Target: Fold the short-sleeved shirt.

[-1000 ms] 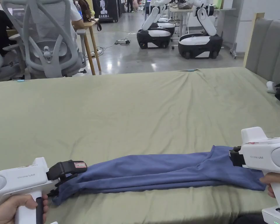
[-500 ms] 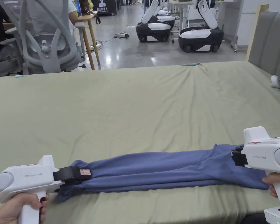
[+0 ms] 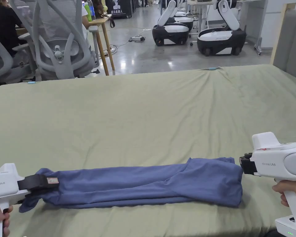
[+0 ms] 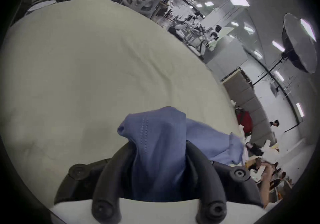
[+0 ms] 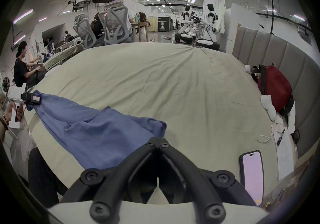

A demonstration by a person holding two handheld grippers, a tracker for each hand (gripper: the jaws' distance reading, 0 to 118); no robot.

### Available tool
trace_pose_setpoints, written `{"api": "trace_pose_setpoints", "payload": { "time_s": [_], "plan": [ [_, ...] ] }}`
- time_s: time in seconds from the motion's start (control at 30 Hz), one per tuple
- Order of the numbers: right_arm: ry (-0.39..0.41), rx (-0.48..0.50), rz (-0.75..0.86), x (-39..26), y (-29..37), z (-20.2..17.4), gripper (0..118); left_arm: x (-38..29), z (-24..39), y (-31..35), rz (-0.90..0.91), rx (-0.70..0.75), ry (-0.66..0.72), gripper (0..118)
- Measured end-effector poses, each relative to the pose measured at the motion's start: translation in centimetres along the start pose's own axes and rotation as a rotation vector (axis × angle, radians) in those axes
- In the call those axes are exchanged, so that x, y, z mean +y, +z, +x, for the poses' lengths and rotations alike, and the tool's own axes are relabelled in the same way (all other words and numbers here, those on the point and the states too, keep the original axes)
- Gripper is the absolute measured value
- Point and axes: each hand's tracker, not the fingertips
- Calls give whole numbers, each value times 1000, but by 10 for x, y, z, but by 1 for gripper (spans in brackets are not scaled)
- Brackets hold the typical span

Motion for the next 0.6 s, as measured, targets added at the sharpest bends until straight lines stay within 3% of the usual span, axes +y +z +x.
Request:
{"api": "trace_pose_setpoints", "payload": {
  "time_s": [0.07, 0.17, 0.3, 0.43, 0.53, 0.6],
  "plan": [
    [6, 12, 8, 1, 2, -3, 0, -3, 26, -5, -27, -90, 21, 28],
    [17, 20, 17, 2, 7, -5, 0, -15, 81, -25, -74, -146, -112, 28],
    [11, 26, 33, 3, 16, -6, 0, -36, 140, -68, -115, -212, -127, 28],
    [-1, 37, 42, -1, 19, 0, 0, -59, 169, -116, -204, -153, -160, 28],
    [-1, 27, 40, -6, 23, 7, 0, -69, 158, -153, -299, -57, -184, 28],
    [-5, 17, 39, -10, 27, 13, 0, -76, 154, -159, -279, -69, -177, 29]
  ]
}}
